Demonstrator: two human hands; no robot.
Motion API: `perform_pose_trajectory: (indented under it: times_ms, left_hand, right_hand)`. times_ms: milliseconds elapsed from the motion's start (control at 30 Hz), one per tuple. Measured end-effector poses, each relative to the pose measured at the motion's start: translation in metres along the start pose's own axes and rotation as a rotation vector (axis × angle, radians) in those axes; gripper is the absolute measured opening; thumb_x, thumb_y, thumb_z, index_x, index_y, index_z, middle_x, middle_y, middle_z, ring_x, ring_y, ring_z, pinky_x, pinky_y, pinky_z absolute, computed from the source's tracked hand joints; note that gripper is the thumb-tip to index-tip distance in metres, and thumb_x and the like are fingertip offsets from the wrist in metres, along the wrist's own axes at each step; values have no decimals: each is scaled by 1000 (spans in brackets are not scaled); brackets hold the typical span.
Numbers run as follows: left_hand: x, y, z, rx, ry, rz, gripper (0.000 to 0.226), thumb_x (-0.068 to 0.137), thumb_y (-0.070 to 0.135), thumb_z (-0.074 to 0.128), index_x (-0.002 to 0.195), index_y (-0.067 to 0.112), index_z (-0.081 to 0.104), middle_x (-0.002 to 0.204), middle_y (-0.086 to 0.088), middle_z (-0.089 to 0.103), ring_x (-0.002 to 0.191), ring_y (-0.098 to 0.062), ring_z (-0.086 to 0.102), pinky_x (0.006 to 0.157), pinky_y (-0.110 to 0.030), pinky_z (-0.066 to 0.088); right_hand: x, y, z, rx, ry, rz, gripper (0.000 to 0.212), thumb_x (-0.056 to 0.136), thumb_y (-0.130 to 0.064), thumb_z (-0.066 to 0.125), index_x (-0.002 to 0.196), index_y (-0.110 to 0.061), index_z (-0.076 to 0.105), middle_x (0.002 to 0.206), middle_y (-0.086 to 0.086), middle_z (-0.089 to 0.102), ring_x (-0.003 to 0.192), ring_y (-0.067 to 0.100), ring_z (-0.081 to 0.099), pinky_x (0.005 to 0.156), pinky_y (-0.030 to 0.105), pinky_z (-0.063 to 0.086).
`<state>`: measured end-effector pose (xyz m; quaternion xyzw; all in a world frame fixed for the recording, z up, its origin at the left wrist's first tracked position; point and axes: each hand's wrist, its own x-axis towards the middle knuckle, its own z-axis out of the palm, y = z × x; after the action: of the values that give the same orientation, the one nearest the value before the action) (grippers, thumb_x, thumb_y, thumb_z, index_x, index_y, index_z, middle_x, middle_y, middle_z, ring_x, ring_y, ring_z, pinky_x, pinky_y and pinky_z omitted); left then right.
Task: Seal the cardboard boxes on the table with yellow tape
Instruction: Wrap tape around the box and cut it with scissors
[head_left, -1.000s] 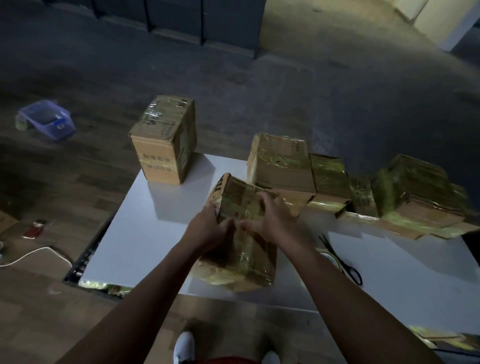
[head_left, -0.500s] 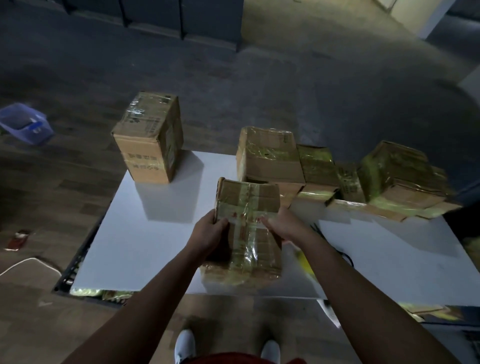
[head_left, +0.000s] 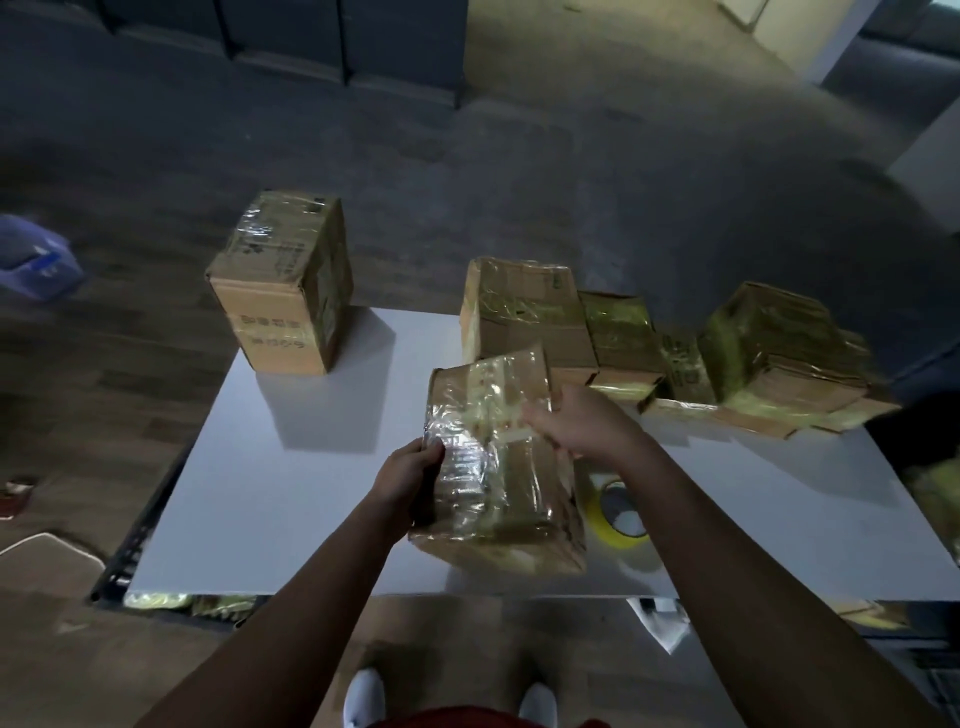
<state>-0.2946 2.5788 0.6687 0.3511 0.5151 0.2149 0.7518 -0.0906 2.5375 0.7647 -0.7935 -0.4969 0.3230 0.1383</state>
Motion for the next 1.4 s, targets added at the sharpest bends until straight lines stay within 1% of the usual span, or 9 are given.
perform_pose_trajectory:
  times_ms: [100,267,400,467,700,1000,1067,1200,1400]
  left_hand:
    - [4,-7,-14,161,126,118,28,99,25,50,122,15,61,112,-11,67,101,-31,63,90,-44,52]
    - [7,-3,-23,829,486,396,38,91,30,49,124,17,62,119,-15,58,112,-34,54,94,-42,47]
    - [-6,23,-14,806,271,226,78,92,69,27,100,6,71,101,-14,67,94,-31,63,86,-39,50]
    - [-10,35,-14,795,164,176,77,85,75,39,97,6,70,101,-10,66,95,-27,63,86,-38,51]
    - [-11,46,-18,584,73,142,29,85,30,67,88,1,68,93,-16,71,89,-29,69,76,-38,55]
    - [5,18,14,481,84,66,37,79,28,55,105,3,63,102,-12,70,90,-27,68,82,-45,58]
    - [1,15,28,625,247,226,42,84,23,54,122,7,48,115,-10,59,101,-26,60,78,-39,55]
    - [-16,2,43,1418,306,761,61,90,35,58,145,29,32,153,-10,23,138,-32,25,107,-49,37]
    - [-9,-5,43,1715,188,672,48,96,41,42,143,33,36,157,-8,19,144,-31,11,111,-49,25]
  right_hand:
    - [0,-13,4,142,-77,16,33,95,-51,48,104,-20,57,94,-1,67,79,20,68,68,36,55]
    - [18,10,45,-38,-79,42,48,82,-57,64,108,-18,52,115,6,60,93,17,57,80,33,49]
    - [20,24,56,-37,24,154,94,71,-63,72,143,-18,31,145,11,35,125,30,45,95,40,44]
    - [24,27,57,64,-17,159,109,71,-59,75,153,-22,13,154,10,28,134,32,39,100,40,39]
    - [25,32,60,103,-59,132,98,76,-49,75,150,-27,14,144,4,45,112,27,55,75,38,56]
    - [18,47,45,-30,-49,141,104,78,-54,71,154,-25,7,149,10,41,126,29,50,95,38,48]
    - [17,48,43,12,-29,141,96,82,-48,69,154,-24,10,146,8,44,120,28,53,87,33,49]
    - [14,49,43,91,-5,120,89,84,-45,68,153,-26,15,148,5,42,124,26,50,84,28,44]
    - [15,52,49,88,3,73,91,82,-48,69,152,-26,16,149,6,41,129,25,48,88,28,39]
